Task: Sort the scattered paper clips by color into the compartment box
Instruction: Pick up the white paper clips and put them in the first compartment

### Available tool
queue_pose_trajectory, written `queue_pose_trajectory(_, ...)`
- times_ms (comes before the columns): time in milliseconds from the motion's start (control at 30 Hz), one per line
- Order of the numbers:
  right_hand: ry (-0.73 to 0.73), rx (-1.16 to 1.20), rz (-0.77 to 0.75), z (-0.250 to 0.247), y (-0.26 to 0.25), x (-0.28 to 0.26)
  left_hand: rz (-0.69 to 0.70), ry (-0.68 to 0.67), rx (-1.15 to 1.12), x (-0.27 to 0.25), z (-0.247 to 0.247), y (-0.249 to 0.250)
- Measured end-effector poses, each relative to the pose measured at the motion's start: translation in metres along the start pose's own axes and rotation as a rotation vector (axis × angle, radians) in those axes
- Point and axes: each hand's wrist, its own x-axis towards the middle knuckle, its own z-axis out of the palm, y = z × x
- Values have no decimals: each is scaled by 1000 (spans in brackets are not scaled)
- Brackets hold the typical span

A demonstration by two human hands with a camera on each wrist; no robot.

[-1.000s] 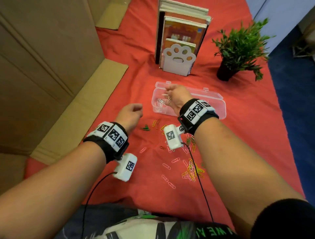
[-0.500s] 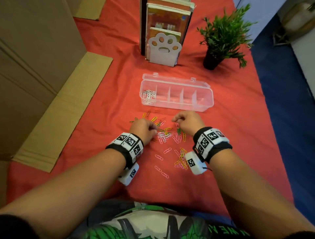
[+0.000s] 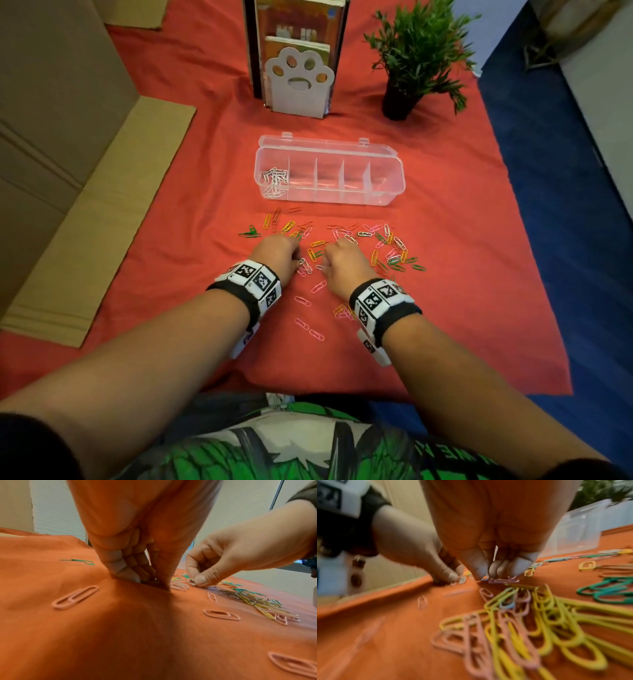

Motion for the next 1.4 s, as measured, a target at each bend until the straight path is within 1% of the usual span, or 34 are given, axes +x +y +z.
queue_pose_trajectory(67, -27, 109, 92, -6, 4, -3, -37, -3, -55, -4, 1, -4)
queue_pose_trajectory(133, -32, 285, 199, -12, 8, -6, -85, 31, -141, -8, 3, -9)
queue_pose_trajectory(200, -25, 520, 274, -17, 13, -8, -130, 59, -260, -11, 3, -12)
queue_pose_trajectory(267, -45, 828, 372, -21, 17, -10, -161, 32, -406, -12, 3, -15)
queue_pose_trajectory(333, -23, 1167, 463, -25, 20, -13, -254, -10, -722, -13, 1, -16)
queue_pose_trajectory(400, 56, 1438, 512, -30, 22, -15, -393, -54, -1059, -14, -2, -13)
queue_pose_trajectory(433, 97, 1505, 529, -32, 26, -15, -439, -77, -1175, -15, -6, -10)
queue_pose_trajectory(467, 133, 1509, 544, -33, 30, -14, -473, -96, -1261, -16, -10, -7)
queue_pose_trajectory(500, 162, 1444, 558, -33, 35, -12, -495, -118, -1320, -16, -13, -5)
queue_pose_trajectory(567, 196, 1159, 572, -33, 47, -5, -521, -134, -1370, -15, -16, 0)
queue_pose_trajectory(667, 193, 671, 511, -34, 54, 5, -490, -137, -1355, -12, -15, 8)
queue_pose_trajectory(733, 188, 454, 447, -35, 51, 10, -486, -156, -1356, -10, -11, 14)
queue_pose_trajectory(800, 200, 311, 365, -34, 46, 17, -444, -134, -1231, -8, -5, 15)
queue_pose_trajectory(867, 219, 213, 290, -29, 44, 23, -278, -66, -893, -5, 1, 11)
queue_pose_trajectory(933, 225, 117, 231, -25, 41, 28, -100, -48, -515, -5, 2, 10)
queue_pose_trajectory(1000, 209, 21, 176, -20, 37, 29, 6, -38, -200, -6, 5, 9)
queue_pose_trajectory(1033, 197, -19, 152, -17, 36, 28, 20, -33, -113, -7, 6, 9)
queue_pose_trajectory(1067, 186, -45, 134, -15, 34, 27, 35, -15, -71, -8, 8, 8)
queue_pose_trajectory(1133, 164, -32, 121, -13, 33, 24, 43, -8, -49, -8, 11, 7)
queue_pose_trajectory(1200, 158, 87, 158, -16, 35, 22, 40, -27, -35, -7, 13, 5)
queue_pose_trajectory(1300, 178, 443, 306, -29, 49, 21, 23, -47, -32, -6, 13, 1)
queue_pose_trajectory(1400, 205, 856, 472, -42, 72, 18, 38, -25, -35, -6, 11, 0)
